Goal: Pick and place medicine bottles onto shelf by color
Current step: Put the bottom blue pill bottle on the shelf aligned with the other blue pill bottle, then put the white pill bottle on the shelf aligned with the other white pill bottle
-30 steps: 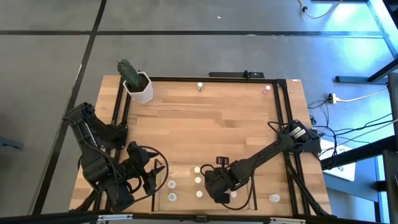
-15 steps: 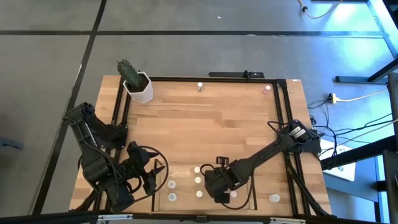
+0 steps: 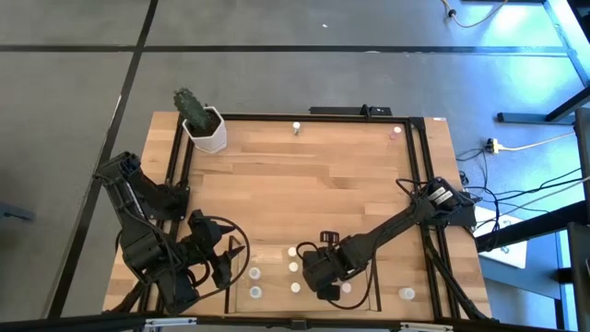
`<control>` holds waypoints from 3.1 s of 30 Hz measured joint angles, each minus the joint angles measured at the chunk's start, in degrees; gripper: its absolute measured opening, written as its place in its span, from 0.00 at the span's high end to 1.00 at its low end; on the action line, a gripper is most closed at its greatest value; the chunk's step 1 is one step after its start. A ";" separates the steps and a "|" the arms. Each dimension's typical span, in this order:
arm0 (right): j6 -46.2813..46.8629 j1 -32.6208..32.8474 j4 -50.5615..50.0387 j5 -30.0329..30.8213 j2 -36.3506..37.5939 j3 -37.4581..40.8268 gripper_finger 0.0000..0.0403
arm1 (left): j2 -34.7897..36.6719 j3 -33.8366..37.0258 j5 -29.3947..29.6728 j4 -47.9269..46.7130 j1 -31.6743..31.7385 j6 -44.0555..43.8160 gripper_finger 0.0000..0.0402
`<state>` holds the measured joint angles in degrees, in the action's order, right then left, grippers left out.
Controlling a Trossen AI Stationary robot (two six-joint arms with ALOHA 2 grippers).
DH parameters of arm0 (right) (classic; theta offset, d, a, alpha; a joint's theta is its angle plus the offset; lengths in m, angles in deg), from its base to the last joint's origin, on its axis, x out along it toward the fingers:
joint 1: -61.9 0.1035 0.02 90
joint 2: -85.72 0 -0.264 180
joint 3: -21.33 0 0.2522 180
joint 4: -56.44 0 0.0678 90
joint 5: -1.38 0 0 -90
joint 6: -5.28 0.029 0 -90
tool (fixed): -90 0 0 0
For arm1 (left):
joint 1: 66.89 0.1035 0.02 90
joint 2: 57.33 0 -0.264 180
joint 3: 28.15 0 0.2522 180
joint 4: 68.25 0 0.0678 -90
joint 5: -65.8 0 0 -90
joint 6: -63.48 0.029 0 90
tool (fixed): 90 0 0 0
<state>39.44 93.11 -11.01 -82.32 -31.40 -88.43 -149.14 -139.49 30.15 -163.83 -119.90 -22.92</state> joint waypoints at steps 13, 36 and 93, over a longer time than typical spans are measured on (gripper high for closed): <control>0.34 -0.25 0.02 0.07 0.00 0.00 0.71 | 0.00 0.00 -4.16 1.31 -1.10 9.74 0.36; 0.32 -0.45 -0.07 0.07 0.00 0.00 0.60 | 0.00 0.00 -5.80 2.25 -1.46 11.85 0.36; 4.65 -2.24 -36.52 13.63 0.03 -35.27 0.49 | 0.00 0.00 -5.40 2.14 -1.33 11.96 0.36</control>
<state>44.09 90.87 -47.54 -68.69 -31.37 -123.71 -149.14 -139.49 24.75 -161.69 -121.23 -10.96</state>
